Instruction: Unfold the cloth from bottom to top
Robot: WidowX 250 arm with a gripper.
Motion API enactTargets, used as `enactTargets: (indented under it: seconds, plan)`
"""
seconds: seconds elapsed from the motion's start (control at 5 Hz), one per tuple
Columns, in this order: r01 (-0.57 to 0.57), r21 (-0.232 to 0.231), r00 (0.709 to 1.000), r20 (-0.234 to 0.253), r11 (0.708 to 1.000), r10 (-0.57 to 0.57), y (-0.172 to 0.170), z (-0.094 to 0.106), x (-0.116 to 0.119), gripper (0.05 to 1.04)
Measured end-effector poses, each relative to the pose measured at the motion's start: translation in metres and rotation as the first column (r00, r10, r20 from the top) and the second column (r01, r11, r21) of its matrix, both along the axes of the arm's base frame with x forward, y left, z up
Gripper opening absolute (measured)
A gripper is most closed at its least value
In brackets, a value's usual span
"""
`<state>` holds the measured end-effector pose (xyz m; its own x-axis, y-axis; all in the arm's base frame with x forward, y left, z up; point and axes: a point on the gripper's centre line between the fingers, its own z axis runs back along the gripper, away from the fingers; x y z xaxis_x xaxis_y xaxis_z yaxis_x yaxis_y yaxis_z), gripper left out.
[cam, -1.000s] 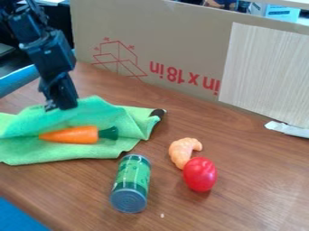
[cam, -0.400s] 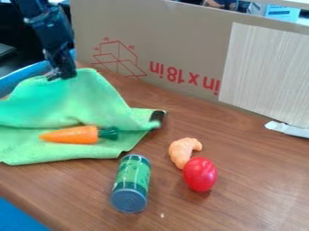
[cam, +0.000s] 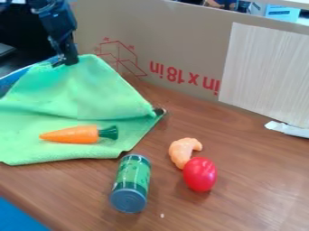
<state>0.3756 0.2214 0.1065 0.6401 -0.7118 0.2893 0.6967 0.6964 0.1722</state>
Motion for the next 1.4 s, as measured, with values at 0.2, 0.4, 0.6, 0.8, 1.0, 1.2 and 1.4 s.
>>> enactTargets:
  seconds: [0.2, 0.4, 0.6, 0.8, 1.0, 1.2, 1.4]
  plan:
    - [-0.006, 0.043, 1.0, 0.024, 0.999, 0.005, 0.011, 0.001, 0.013, 0.058]
    - [0.009, 0.088, 0.999, 0.049, 0.996, -0.013, 0.001, 0.002, 0.028, 0.058]
    - [0.019, 0.111, 0.998, 0.056, 0.994, -0.026, -0.006, -0.004, 0.038, 0.058]
    - [0.024, 0.144, 0.998, 0.047, 0.989, -0.031, -0.003, -0.018, 0.042, 0.082]
    - [0.036, 0.162, 0.999, 0.011, 0.986, -0.038, -0.005, -0.031, 0.049, 0.253]
    - [0.032, 0.155, 0.999, 0.005, 0.987, -0.033, -0.001, -0.034, 0.056, 0.507]
    - [0.027, 0.152, 0.999, 0.016, 0.988, -0.03, 0.002, -0.029, 0.058, 0.835]
